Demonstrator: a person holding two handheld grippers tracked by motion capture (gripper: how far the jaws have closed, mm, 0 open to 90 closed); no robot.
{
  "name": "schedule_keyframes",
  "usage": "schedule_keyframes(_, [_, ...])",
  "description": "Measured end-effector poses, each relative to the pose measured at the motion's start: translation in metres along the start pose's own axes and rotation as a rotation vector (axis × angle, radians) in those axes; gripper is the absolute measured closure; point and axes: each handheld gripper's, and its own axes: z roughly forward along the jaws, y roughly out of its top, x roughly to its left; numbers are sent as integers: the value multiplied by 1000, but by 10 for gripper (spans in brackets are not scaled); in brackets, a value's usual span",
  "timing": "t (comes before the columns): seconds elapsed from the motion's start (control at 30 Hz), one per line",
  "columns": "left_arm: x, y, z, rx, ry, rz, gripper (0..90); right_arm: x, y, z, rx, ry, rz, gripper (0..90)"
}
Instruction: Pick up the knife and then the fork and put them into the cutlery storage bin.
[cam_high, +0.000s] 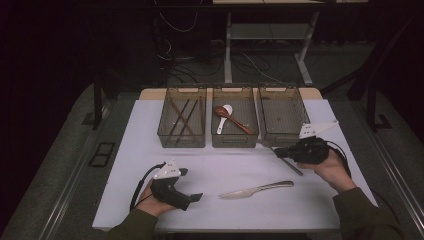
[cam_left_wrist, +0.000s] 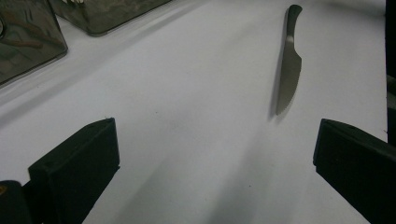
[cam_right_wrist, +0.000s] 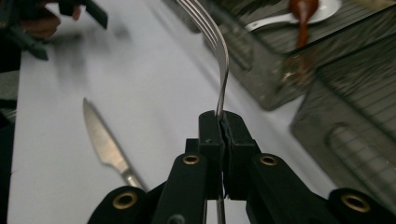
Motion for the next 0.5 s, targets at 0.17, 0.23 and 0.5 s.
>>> schedule_keyframes(0.17, [0,0,0,-1,-1,-3,0,-17,16,-15,-52,-50,35,877])
schedule_keyframes(0.23, [0,0,0,-1,-2,-2,0,-24,25,-21,-61,-73,41,878])
schedule_keyframes(0.5, [0,0,0,-1,-3,-2,0,-53,62,-34,-80,-170,63,877])
